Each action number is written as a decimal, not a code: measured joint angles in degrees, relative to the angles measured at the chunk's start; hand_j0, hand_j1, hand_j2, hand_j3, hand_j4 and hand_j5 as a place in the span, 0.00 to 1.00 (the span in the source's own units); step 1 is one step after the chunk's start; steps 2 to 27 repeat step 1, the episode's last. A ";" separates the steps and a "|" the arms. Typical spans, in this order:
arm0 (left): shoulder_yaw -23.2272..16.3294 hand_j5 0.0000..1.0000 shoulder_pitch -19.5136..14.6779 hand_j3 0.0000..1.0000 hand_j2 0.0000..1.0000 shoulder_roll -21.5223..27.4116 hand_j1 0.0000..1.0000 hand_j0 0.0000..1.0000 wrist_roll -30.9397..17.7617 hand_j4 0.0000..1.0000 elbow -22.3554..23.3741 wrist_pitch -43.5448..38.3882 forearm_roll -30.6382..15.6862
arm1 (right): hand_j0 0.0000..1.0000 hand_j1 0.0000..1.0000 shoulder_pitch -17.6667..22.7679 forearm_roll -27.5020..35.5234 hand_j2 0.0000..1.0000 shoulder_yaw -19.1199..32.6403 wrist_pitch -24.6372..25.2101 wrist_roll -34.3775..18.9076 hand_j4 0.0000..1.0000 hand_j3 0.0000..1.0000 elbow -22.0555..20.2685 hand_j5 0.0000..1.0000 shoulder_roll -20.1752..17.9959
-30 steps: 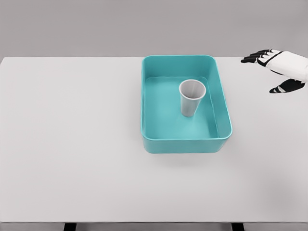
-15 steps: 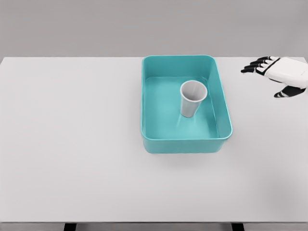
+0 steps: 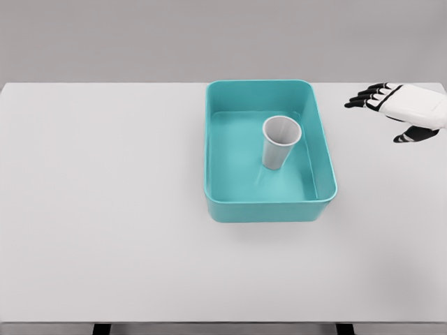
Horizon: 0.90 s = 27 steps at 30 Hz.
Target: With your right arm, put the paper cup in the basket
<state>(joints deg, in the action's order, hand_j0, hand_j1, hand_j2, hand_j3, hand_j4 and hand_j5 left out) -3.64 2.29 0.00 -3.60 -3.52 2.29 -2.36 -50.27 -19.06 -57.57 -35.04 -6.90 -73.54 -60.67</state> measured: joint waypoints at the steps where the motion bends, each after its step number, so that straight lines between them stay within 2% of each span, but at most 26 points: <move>1: -0.02 1.00 -0.09 1.00 1.00 0.00 1.00 1.00 0.00 1.00 0.00 0.00 0.02 | 1.00 1.00 0.09 0.00 1.00 -0.03 0.00 0.00 1.00 1.00 -0.01 1.00 0.00; 27: -0.02 1.00 -0.09 1.00 1.00 0.00 1.00 1.00 0.00 1.00 0.00 0.00 0.02 | 1.00 1.00 0.09 0.00 1.00 -0.03 0.00 0.00 1.00 1.00 -0.01 1.00 0.00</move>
